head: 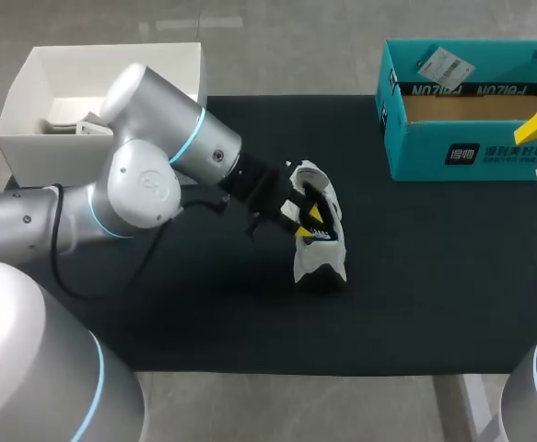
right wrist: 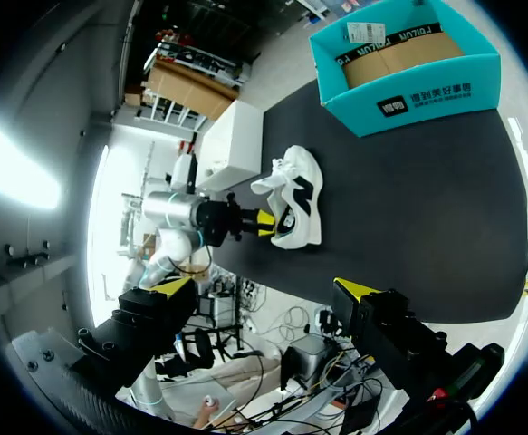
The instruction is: Take the shoe out of the shoebox, open the shoe tongue, remove and reinsert the insole, then place the shoe into the shoebox
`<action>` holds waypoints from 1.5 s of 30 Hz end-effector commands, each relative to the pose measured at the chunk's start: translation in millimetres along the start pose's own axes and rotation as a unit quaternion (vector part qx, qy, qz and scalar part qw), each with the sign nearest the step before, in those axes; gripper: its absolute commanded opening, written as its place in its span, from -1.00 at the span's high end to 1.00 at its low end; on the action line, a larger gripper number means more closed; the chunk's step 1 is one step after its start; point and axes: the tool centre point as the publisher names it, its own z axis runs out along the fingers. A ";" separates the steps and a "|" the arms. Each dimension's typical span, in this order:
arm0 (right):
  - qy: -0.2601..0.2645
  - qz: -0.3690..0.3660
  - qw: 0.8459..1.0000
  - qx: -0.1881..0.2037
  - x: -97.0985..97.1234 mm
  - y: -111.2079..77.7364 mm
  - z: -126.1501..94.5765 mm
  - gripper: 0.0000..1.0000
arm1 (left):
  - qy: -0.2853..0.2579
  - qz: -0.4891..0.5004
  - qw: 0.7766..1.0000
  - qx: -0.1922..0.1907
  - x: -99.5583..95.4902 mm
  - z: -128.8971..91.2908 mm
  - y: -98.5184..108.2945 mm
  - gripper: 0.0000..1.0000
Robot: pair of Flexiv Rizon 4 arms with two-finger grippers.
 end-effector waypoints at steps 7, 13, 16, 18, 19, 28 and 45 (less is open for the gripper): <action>-0.001 0.001 1.000 0.000 -0.2 -0.5 0.0 -1.00 | 0.125 0.043 0.991 0.005 -12.1 -17.5 -0.1 1.00; -0.001 0.001 1.000 0.000 -0.2 -0.5 0.0 -1.00 | 0.264 0.082 0.961 -0.022 -18.1 -26.3 -5.6 1.00; -0.001 0.001 1.000 0.000 -0.2 -0.5 0.0 -1.00 | 0.332 0.097 0.938 -0.022 -15.6 -29.0 -12.6 1.00; -0.001 0.001 1.000 0.000 -0.2 -0.5 0.0 -1.00 | 0.363 0.093 0.927 -0.009 -14.8 -31.2 -17.8 1.00; -0.001 0.001 1.000 0.000 -0.2 -0.5 0.0 -1.00 | 0.365 0.088 0.927 -0.011 -15.3 -31.9 -20.2 1.00; -0.001 0.001 1.000 0.000 -0.2 -0.5 0.0 -1.00 | 0.365 0.088 0.927 -0.011 -15.3 -31.9 -20.2 1.00; -0.001 0.001 1.000 0.000 -0.2 -0.5 0.0 -1.00 | 0.311 0.176 0.934 0.001 -1.6 -4.8 -5.8 1.00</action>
